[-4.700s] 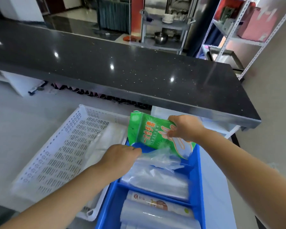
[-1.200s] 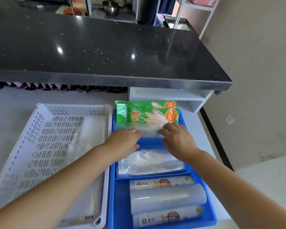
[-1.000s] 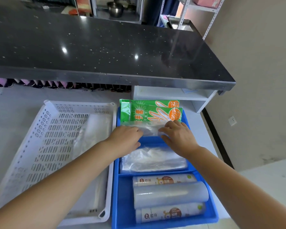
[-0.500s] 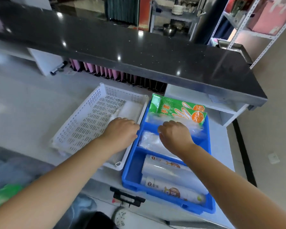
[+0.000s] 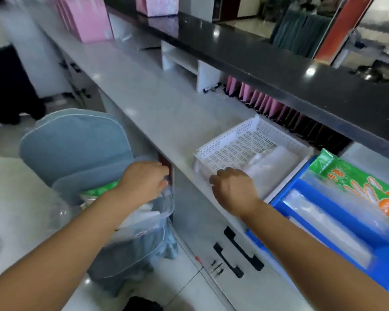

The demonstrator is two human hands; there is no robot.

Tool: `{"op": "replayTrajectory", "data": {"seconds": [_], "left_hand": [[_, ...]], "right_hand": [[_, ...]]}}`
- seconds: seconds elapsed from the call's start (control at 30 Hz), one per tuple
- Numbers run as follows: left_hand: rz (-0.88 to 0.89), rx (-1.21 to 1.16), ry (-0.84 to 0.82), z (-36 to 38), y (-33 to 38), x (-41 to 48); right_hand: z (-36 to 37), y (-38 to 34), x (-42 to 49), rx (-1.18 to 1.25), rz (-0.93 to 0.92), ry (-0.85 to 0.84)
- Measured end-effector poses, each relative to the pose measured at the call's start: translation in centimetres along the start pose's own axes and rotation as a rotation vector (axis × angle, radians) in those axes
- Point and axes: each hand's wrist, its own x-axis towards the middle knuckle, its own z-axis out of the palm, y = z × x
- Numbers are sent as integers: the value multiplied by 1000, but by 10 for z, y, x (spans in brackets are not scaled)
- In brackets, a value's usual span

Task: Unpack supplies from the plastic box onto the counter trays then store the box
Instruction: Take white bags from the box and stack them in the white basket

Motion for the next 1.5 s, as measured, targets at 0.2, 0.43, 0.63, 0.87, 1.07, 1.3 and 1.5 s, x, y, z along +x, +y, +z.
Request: {"op": "replayTrajectory", "data": {"seconds": [0.2,0.43,0.63,0.87,1.07,1.3,1.5], "left_hand": [[-265,27,-41,13,-110,-57],[-413,-38,-166,50,-229,-107],[-459,-153,-285,90,-295,-118],[-504,-226,-378,138,-323,-98],[-564,-314,-419,199,-328,-83],[-682,-410,-510,298,-324,-67],[-779,-476,-493,364,-314,-61]], "right_hand": [[15,-82,67,25,-156,-52],[66,-177,148,146,-197,-243],[112,-231,192,201,-166,-346],[166,-250,222,272,-125,-492],[248,-262,252,302,-230,-630],[369,-291,281,318,-346,-720],[447,-313,291,323,-452,-683]]}}
